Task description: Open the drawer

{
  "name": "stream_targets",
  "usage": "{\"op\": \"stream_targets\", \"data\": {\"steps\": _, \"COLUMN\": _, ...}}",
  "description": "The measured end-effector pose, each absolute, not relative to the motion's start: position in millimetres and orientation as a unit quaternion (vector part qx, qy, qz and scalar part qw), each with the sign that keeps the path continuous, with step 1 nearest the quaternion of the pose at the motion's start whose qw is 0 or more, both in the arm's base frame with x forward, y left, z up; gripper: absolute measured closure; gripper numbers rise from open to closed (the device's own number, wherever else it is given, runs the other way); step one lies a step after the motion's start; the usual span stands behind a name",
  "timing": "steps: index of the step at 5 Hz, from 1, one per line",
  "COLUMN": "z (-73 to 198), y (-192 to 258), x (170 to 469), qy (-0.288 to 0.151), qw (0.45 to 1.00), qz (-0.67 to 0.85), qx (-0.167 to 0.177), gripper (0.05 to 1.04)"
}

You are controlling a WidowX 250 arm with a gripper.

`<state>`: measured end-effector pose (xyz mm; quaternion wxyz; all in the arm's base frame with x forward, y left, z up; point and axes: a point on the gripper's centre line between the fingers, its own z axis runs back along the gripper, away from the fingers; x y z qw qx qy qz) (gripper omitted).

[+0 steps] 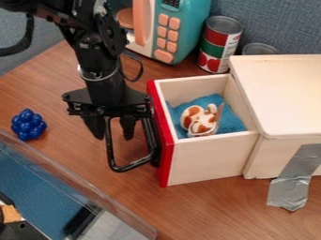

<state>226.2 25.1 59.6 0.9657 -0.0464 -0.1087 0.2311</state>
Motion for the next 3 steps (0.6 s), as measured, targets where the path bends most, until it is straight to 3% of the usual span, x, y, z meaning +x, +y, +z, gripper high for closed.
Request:
{"op": "stream_targets", "data": {"steps": 1, "z": 67.6, "y": 23.9, "x": 232.1, "qy": -0.096, "qw": 0.979, "qz": 0.173, "qx": -0.057, "gripper": 0.077}}
{"op": "stream_targets", "data": {"steps": 3, "z": 117.2, "y": 26.5, "x": 242.8, "qy": -0.060, "qw": 0.992, "qz": 0.074, "qx": -0.077, "gripper": 0.083}}
